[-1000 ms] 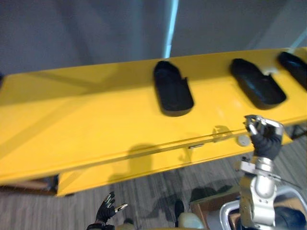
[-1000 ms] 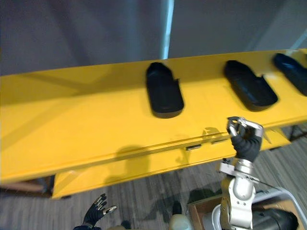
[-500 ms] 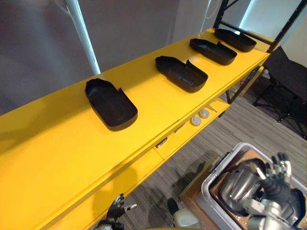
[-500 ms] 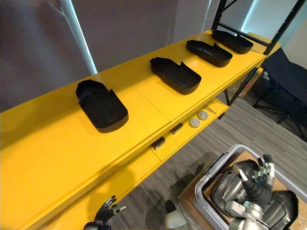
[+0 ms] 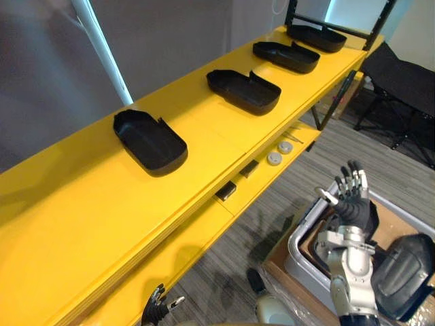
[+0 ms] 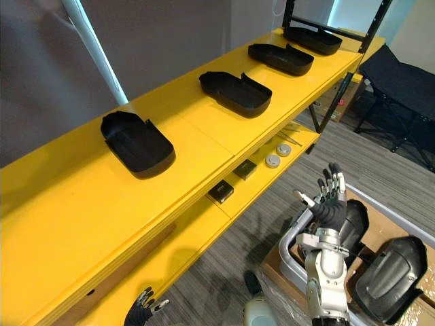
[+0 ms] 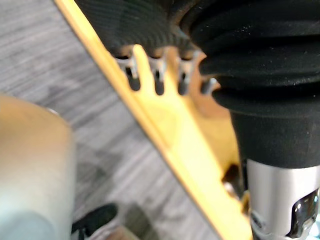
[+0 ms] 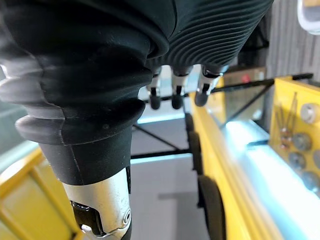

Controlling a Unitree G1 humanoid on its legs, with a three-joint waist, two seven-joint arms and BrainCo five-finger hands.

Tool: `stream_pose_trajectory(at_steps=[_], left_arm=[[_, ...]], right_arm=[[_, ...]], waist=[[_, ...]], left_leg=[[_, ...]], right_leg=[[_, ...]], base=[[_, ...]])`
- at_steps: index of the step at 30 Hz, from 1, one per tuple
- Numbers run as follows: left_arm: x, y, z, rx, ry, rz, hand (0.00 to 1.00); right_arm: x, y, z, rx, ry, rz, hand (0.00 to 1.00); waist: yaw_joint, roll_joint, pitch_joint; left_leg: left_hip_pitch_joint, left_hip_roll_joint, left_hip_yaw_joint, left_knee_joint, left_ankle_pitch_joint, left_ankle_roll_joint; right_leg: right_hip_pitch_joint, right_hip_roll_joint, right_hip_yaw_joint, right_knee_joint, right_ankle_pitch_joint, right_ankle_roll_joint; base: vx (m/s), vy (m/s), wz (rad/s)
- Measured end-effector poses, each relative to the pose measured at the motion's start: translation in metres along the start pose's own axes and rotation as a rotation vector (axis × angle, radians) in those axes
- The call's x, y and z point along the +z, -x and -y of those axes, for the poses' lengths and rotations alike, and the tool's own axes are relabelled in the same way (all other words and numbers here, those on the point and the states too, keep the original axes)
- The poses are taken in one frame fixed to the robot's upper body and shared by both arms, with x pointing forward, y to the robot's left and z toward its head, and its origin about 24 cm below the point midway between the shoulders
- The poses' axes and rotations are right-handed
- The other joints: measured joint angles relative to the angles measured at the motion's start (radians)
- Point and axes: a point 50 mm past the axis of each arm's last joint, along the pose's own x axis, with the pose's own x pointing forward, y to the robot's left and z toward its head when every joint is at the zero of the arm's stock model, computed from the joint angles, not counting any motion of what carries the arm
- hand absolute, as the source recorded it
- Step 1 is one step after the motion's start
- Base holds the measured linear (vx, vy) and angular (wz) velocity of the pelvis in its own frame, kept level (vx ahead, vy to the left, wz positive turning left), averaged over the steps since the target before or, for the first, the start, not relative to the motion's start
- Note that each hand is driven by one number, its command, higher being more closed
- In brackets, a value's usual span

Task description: Walk over and take plastic housings, then place them on the shelf

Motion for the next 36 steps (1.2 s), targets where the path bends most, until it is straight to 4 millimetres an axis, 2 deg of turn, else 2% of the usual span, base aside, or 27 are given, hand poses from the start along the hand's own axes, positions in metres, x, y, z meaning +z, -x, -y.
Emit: stream_pose_trajectory(at_steps=[4,6,7,8,9,10,12,14,15,17,18,19,20,21,22,23,24,25,26,27,28,29,30,31,33,34,36], left_arm=[[0.014,-0.009,0.015,-0.049,-0.039,0.045,0.0],[0.017,-0.01,0.024,-0.085,-0.027,0.05,0.0],[0.017,-0.01,0.028,-0.092,-0.02,0.044,0.0],[0.017,-0.01,0.027,-0.091,-0.028,0.035,0.0],[0.016,-0.01,0.028,-0.085,-0.029,0.032,0.0],[0.015,-0.009,0.026,-0.06,-0.025,0.025,0.0],[0.018,-0.011,0.024,-0.044,-0.017,0.028,0.0],[0.021,-0.011,0.025,-0.045,-0.011,0.029,0.0],[0.02,-0.01,0.023,-0.039,-0.009,0.023,0.0],[0.02,-0.012,0.015,-0.014,-0.006,0.012,0.0],[0.019,-0.016,0.011,-0.002,-0.012,-0.013,0.0],[0.013,-0.015,0.006,0.014,-0.009,-0.042,0.0],[0.011,-0.015,0.001,0.028,-0.011,-0.053,0.0],[0.009,-0.014,-0.003,0.037,-0.022,-0.064,0.0],[0.005,-0.011,-0.016,0.061,-0.047,-0.085,0.0],[0.0,-0.007,-0.029,0.093,-0.062,-0.105,0.0],[-0.003,-0.005,-0.035,0.115,-0.057,-0.12,0.0],[-0.01,-0.002,-0.044,0.165,-0.037,-0.152,0.0],[-0.013,-0.001,-0.044,0.19,-0.005,-0.166,0.0],[-0.018,0.0,-0.034,0.21,0.041,-0.176,0.0],[-0.011,-0.004,-0.029,0.214,0.068,-0.137,0.0],[-0.007,-0.006,-0.027,0.214,0.064,-0.119,0.0],[0.001,-0.009,-0.02,0.204,0.063,-0.075,0.0],[0.004,-0.01,-0.01,0.173,0.062,-0.05,0.0],[0.005,-0.009,0.002,0.136,0.062,-0.034,0.0],[0.005,-0.007,0.01,0.122,0.094,-0.019,0.0],[0.006,-0.008,0.013,0.108,0.13,-0.009,0.0]], right_arm=[[-0.016,0.023,0.005,-0.115,-0.059,-0.095,0.0],[-0.023,0.043,0.004,-0.152,-0.09,-0.15,0.0],[-0.023,0.054,0.002,-0.153,-0.101,-0.168,0.0],[-0.021,0.064,0.004,-0.149,-0.1,-0.182,0.0],[-0.02,0.067,0.005,-0.146,-0.099,-0.181,0.0],[-0.017,0.07,0.005,-0.128,-0.102,-0.173,0.0],[-0.01,0.07,0.003,-0.11,-0.116,-0.132,0.0],[-0.005,0.071,0.001,-0.093,-0.128,-0.095,0.0],[-0.003,0.068,-0.007,-0.074,-0.151,-0.068,0.0],[-0.007,0.064,-0.019,-0.046,-0.186,-0.074,0.0],[-0.014,0.063,-0.02,-0.05,-0.185,-0.097,0.0],[-0.021,0.058,-0.024,-0.05,-0.187,-0.12,0.0],[-0.024,0.054,-0.028,-0.048,-0.194,-0.123,0.0],[-0.025,0.052,-0.027,-0.058,-0.183,-0.123,0.0],[-0.031,0.054,-0.027,-0.069,-0.162,-0.15,0.0],[-0.036,0.056,-0.028,-0.066,-0.129,-0.186,0.0],[-0.039,0.057,-0.028,-0.064,-0.116,-0.202,0.0],[-0.044,0.06,-0.028,-0.073,-0.086,-0.237,0.0],[-0.045,0.062,-0.025,-0.074,-0.057,-0.257,0.0],[-0.046,0.065,-0.017,-0.068,-0.015,-0.284,0.0],[-0.04,0.064,-0.001,-0.109,0.015,-0.278,0.0],[-0.039,0.066,0.009,-0.138,0.037,-0.281,0.0],[-0.037,0.07,0.029,-0.208,0.074,-0.288,0.0],[-0.032,0.068,0.044,-0.239,0.111,-0.273,0.0],[-0.027,0.062,0.05,-0.213,0.143,-0.255,0.0],[-0.022,0.052,0.051,-0.193,0.147,-0.228,0.0],[-0.023,0.05,0.052,-0.21,0.132,-0.228,0.0]], waist=[[-0.001,-0.007,0.018],[-0.002,-0.01,0.02],[-0.004,-0.01,0.023],[-0.006,-0.021,0.031],[-0.006,-0.021,0.037],[0.005,-0.003,0.032],[0.009,-0.014,0.027],[0.01,-0.02,0.018],[0.024,-0.028,0.007],[0.029,-0.043,-0.002],[0.033,-0.033,-0.018],[0.054,-0.002,-0.024],[0.052,-0.015,-0.018],[0.048,-0.023,-0.016],[0.048,-0.045,-0.027],[0.049,-0.06,-0.035],[0.05,-0.069,-0.038],[0.046,-0.076,-0.039],[0.038,-0.073,-0.041],[0.037,-0.058,-0.033],[0.02,-0.039,-0.009],[0.01,-0.044,0.001],[0.002,-0.04,0.003],[0.006,-0.041,0.005],[0.008,-0.024,0.013],[0.01,0.009,0.021],[0.005,0.017,0.028]], left_leg=[[-0.025,0.002,-0.021,0.09,-0.034,0.004],[-0.024,0.016,0.01,0.131,-0.064,0.008],[-0.02,0.032,0.037,0.151,-0.077,0.009],[-0.009,0.043,0.069,0.155,-0.079,0.011],[0.005,0.048,0.091,0.144,-0.075,0.016],[0.02,0.067,0.147,0.113,-0.054,0.03],[0.029,0.091,0.199,0.068,-0.024,0.028],[0.053,0.11,0.21,0.02,0.009,0.015],[0.058,0.128,0.229,0.021,0.016,0.011],[0.038,0.15,0.235,0.045,0.021,0.003],[0.026,0.17,0.217,0.04,0.041,-0.02],[0.028,0.208,0.212,0.009,0.079,-0.03],[0.047,0.202,0.217,-0.011,0.103,-0.053],[0.061,0.198,0.218,-0.018,0.105,-0.057],[0.064,0.199,0.219,-0.006,0.104,-0.059],[0.06,0.213,0.222,0.021,0.1,-0.065],[0.059,0.22,0.224,0.037,0.1,-0.065],[0.053,0.244,0.219,0.076,0.1,-0.066],[0.045,0.265,0.219,0.11,0.105,-0.074],[0.006,0.31,0.209,0.223,0.149,-0.061],[-0.109,0.334,0.129,0.389,0.263,0.021],[-0.136,0.334,0.101,0.41,0.225,0.002],[-0.165,0.296,0.085,0.338,0.133,-0.017],[-0.157,0.233,0.079,0.184,0.123,-0.037],[-0.118,0.155,0.08,-0.01,0.171,-0.078],[-0.097,0.127,0.075,-0.074,0.202,-0.108],[-0.084,0.112,0.105,-0.092,0.183,-0.117]], right_leg=[[-0.02,0.006,-0.018,0.07,-0.001,0.02],[-0.016,0.019,-0.019,0.071,0.014,0.019],[-0.01,0.025,-0.038,0.056,0.023,-0.009],[-0.006,0.008,-0.124,0.033,-0.001,-0.117],[-0.008,-0.007,-0.189,0.035,-0.036,-0.171],[-0.021,-0.024,-0.28,0.053,-0.102,-0.168],[-0.063,-0.04,-0.354,0.196,-0.086,-0.12],[-0.043,-0.056,-0.382,0.375,-0.096,-0.135],[-0.018,-0.083,-0.401,0.466,-0.12,-0.141],[-0.034,-0.072,-0.418,0.457,-0.111,-0.142],[-0.028,-0.024,-0.42,0.382,-0.05,-0.178],[-0.002,0.008,-0.41,0.304,-0.006,-0.188],[-0.016,-0.015,-0.424,0.376,-0.054,-0.213],[-0.021,-0.052,-0.425,0.456,-0.093,-0.2],[-0.019,-0.114,-0.415,0.493,-0.101,-0.188],[-0.017,-0.142,-0.39,0.466,-0.095,-0.179],[-0.013,-0.147,-0.375,0.44,-0.081,-0.159],[0.012,-0.135,-0.353,0.412,-0.122,-0.053],[0.033,-0.126,-0.381,0.395,-0.167,-0.005],[0.065,-0.109,-0.428,0.358,-0.234,0.01],[0.107,-0.114,-0.471,0.31,-0.261,0.009],[0.121,-0.12,-0.48,0.294,-0.261,0.01],[0.124,-0.14,-0.477,0.277,-0.261,0.01],[0.11,-0.166,-0.459,0.276,-0.26,0.011],[0.09,-0.173,-0.416,0.262,-0.255,0.02],[0.075,-0.152,-0.381,0.233,-0.25,0.036],[0.077,-0.159,-0.376,0.169,-0.227,0.028]], base=[[-0.03,0.026,0.03],[-0.09,0.039,-0.49],[-0.13,0.016,-0.74],[-0.13,0.019,-0.76],[-0.13,0.044,-0.9],[-0.11,0.039,-0.85],[-0.07,-0.009,-0.72],[0.08,-0.06,-0.39],[0.13,-0.107,-0.51],[0.07,-0.126,-0.44],[0.09,-0.129,-0.52],[0.12,-0.128,-0.68],[0.12,-0.127,-0.57],[0.08,-0.122,-0.32],[0.09,-0.16,-0.32],[0.1,-0.221,-0.36],[0.11,-0.284,-0.43],[0.1,-0.283,-0.34],[0.17,-0.454,-0.63],[0.16,-0.478,-0.44],[0.15,-0.474,-0.25],[0.08,-0.279,0.24],[0.08,-0.189,0.13],[0.07,-0.122,-0.11],[-0.02,0.006,-0.74],[-0.09,0.119,-1.35],[-0.04,0.16,-0.98]])
